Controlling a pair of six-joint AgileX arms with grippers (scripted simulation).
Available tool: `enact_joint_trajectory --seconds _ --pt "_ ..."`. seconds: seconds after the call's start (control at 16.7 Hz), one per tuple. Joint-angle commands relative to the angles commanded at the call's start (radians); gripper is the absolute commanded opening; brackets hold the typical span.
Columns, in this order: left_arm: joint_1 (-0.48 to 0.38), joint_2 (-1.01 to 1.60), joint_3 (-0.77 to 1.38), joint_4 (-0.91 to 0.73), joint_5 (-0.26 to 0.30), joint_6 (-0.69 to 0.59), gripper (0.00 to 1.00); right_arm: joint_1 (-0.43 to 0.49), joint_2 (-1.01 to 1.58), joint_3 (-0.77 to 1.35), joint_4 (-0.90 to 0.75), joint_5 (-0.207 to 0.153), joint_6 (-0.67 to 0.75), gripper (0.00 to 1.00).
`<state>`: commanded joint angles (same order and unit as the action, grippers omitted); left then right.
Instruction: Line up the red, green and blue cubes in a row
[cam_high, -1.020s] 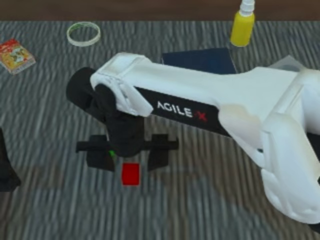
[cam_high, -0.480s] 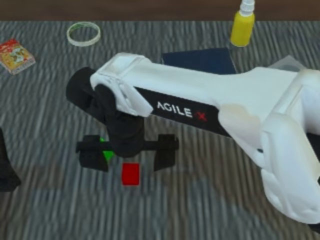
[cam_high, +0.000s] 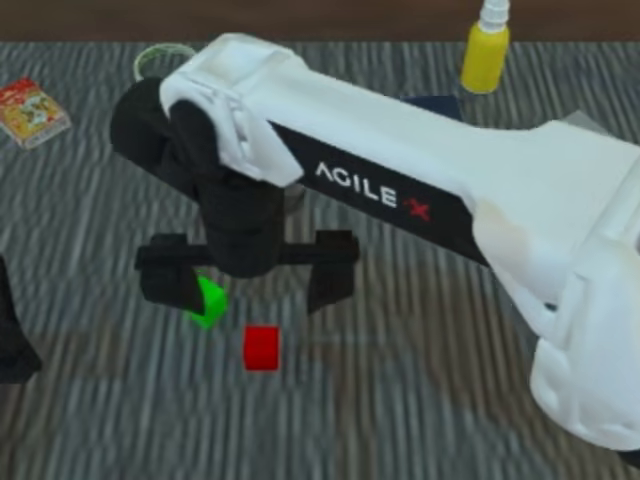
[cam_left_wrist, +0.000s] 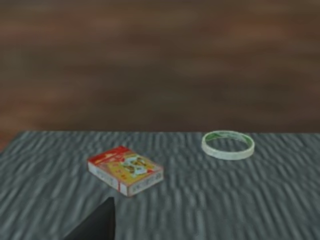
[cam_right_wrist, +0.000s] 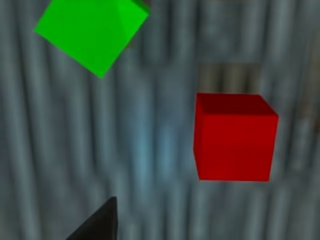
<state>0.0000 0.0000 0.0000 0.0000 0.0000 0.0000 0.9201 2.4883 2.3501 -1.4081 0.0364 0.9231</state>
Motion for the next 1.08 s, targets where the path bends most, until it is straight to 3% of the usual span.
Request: enact_joint_trajectory --seconds 0.36,0.54,0.78,1.08 --pt "0.0 0.0 0.0 0.0 0.0 0.0 1.0 -0.004 -0.003 0.025 -0.025 0.0 -0.002 1.0" --pt "-0.01 0.046 0.045 -0.032 -0.003 0.007 1.0 -0.028 -0.063 -0.03 0.009 0.019 -0.035 1.0" --pt "-0.052 0.223 0.199 -0.139 -0.004 0.03 1.0 -0.116 -0.29 -0.226 0.128 0.07 -0.138 1.0" --pt "-0.136 0.613 0.484 -0.343 -0.001 0.075 1.0 -0.293 -0.789 -0.645 0.366 0.131 -0.326 1.0"
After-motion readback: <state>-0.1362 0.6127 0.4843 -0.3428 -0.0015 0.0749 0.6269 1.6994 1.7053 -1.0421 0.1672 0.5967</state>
